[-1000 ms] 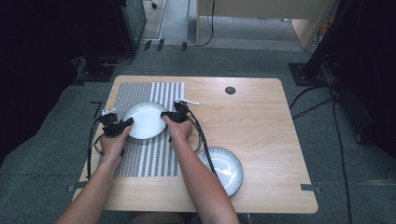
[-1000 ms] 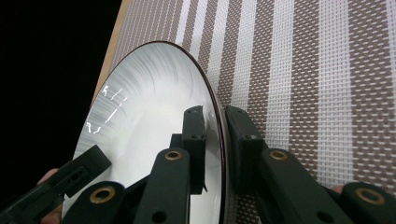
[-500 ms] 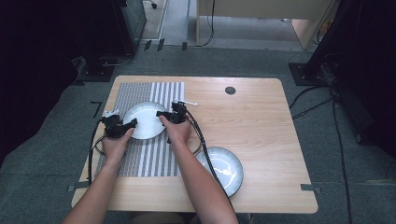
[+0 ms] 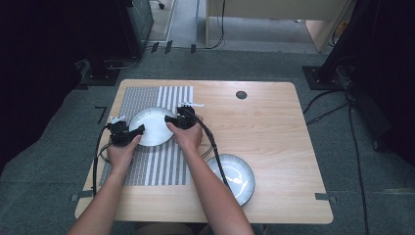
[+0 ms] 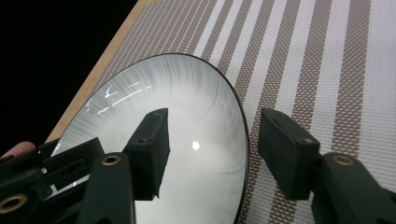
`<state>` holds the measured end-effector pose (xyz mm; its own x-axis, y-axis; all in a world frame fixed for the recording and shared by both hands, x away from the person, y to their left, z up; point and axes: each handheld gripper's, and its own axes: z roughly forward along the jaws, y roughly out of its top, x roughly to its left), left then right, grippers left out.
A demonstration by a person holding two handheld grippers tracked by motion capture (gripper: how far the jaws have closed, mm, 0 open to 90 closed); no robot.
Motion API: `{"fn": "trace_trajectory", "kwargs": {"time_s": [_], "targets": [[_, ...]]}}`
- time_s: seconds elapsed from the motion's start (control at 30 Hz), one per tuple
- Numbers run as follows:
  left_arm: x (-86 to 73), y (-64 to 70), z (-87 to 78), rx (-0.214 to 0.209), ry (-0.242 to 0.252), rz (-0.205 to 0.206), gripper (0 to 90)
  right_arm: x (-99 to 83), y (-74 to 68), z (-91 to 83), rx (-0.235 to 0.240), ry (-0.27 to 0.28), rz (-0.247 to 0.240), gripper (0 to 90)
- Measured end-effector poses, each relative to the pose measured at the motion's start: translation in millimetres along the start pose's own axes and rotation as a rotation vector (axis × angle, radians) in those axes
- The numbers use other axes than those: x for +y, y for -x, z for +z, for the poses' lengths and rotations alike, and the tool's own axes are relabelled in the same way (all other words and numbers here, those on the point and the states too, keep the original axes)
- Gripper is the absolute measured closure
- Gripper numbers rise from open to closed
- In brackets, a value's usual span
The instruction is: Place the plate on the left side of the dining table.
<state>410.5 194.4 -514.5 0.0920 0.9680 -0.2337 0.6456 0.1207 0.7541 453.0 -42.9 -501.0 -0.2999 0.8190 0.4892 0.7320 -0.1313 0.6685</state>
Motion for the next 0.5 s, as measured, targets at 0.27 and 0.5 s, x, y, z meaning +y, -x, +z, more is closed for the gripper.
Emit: {"fn": "trace_trajectory", "kwargs": {"time_s": [0.27,0.5], "targets": [[-0.2,-0.4,-0.7,0.000,0.003,-0.003,39.7,12.1,-2.7,-26.3,0.012,0.022,-0.118,23.7],[-0.2,-0.4,-1.1,-0.001,0.002,-0.002,41.0,14.7,-4.6,-44.4,-0.125,0.043,-0.215,14.4]]}}
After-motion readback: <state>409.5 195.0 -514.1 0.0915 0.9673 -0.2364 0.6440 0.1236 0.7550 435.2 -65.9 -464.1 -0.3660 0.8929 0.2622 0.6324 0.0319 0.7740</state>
